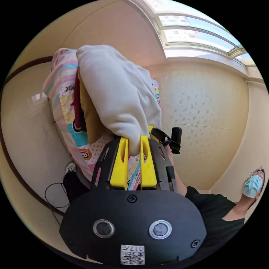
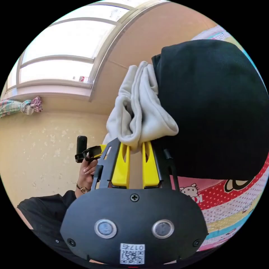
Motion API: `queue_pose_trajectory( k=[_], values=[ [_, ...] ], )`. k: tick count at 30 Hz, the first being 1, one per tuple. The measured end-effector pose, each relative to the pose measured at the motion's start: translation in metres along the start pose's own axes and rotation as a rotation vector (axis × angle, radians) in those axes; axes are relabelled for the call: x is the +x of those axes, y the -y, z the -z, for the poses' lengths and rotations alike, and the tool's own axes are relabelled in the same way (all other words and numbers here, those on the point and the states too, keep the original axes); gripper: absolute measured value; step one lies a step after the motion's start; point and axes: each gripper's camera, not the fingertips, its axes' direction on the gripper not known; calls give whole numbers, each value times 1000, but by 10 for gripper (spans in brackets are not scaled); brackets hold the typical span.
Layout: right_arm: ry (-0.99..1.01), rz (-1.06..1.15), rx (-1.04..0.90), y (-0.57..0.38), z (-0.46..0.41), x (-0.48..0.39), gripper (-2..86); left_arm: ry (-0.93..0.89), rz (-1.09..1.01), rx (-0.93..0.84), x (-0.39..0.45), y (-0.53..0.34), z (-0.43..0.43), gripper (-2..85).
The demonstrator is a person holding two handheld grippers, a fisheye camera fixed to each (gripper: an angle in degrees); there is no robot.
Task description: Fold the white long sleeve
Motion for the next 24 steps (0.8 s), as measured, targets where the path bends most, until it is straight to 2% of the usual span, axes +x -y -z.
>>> queue_pose_trajectory(
  k=[6,10,14,17,20,21,24],
  values=[
    [27,-12,22,-16,-17,-5,91,6,40,43,-8,-27,-39,105],
    [-41,-4,4,-39,4,-17,90,131,98,33,5,-43,-45,132],
    [-328,16,-77,-96,43,-36,88,477,200,86,13,-81,-33,136],
    [-654,117,-55,-161,86,-71,77,552,137,159,35,-107,-32,133],
    [-1017,173,95,-240,137,-114,64,529,38,203,65,-117,-54,126],
    [-1125,125,243,-275,164,-130,51,522,15,209,73,-118,-62,126],
    [-1276,-58,653,-374,236,-168,21,489,-121,209,124,-116,-117,124]
  ],
)
